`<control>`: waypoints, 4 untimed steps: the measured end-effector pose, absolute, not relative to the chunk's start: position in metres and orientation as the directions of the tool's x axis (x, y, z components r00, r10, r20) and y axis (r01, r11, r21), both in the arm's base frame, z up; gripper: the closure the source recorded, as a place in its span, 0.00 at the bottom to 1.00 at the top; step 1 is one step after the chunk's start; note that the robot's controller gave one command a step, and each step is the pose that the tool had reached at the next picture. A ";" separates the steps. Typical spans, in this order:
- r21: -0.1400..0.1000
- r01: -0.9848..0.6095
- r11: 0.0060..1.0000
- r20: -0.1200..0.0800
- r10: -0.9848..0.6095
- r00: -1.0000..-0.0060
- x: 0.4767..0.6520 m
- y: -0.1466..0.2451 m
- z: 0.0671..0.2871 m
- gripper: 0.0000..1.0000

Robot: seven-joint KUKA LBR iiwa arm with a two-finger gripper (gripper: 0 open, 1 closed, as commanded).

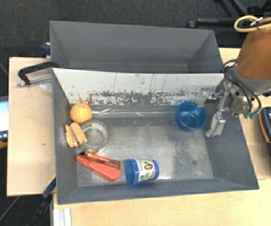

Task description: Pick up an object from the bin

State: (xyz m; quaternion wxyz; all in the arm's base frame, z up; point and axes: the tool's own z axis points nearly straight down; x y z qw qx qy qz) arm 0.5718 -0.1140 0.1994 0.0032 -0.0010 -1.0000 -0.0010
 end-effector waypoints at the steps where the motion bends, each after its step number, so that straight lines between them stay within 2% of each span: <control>1: 0.001 0.000 1.000 -0.002 0.000 -1.000 0.574 -0.113 0.204 0.00; 2: 0.001 0.112 0.994 -0.002 0.112 -0.994 0.584 -0.110 0.156 0.00; 3: 0.002 0.122 0.993 0.004 0.122 -0.992 0.585 -0.108 0.119 0.00; 4: 0.003 0.241 0.971 -0.005 0.241 -0.971 0.585 -0.101 0.130 0.00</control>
Offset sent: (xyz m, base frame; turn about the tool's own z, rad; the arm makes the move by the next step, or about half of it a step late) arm 0.0256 0.0104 -0.1294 0.2931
